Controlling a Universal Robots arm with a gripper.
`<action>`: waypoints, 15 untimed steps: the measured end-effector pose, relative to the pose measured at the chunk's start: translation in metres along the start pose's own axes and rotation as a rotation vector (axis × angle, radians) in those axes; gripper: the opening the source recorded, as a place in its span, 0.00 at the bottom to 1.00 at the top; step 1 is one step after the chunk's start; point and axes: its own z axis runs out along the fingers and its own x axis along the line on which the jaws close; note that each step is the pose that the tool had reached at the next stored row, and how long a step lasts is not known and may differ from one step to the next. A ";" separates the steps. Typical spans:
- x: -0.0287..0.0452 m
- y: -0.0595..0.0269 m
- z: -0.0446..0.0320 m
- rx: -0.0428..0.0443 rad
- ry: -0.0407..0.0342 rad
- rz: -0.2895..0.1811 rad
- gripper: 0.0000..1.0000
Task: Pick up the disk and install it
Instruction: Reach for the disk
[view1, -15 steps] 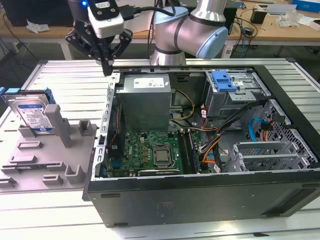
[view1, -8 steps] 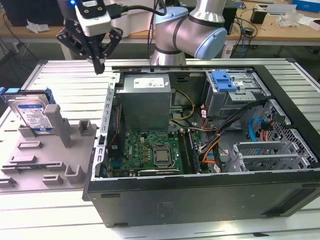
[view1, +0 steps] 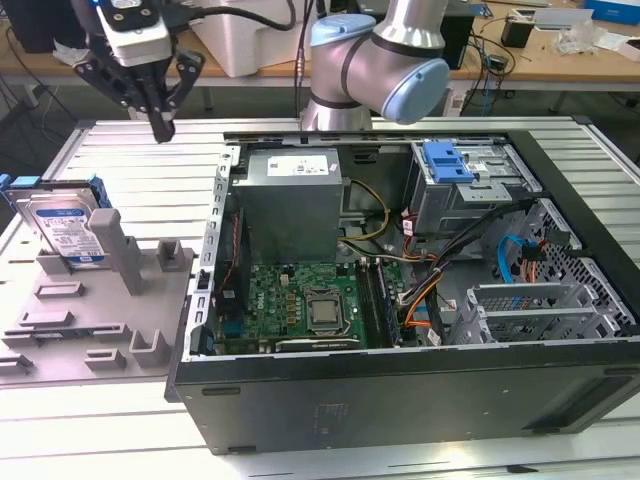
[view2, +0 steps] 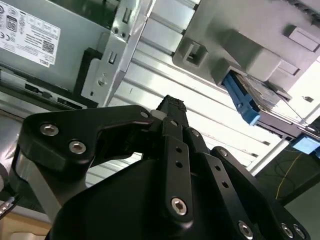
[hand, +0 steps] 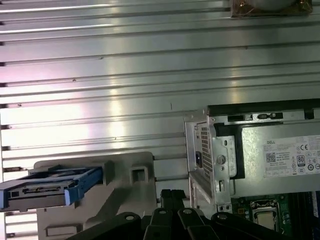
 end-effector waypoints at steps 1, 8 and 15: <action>0.0075 0.0013 0.0001 0.0001 0.0000 0.000 0.11; 0.0488 0.0061 0.0004 0.0006 -0.0001 0.001 0.11; 0.0814 0.0049 0.0008 0.0014 -0.0002 0.002 0.11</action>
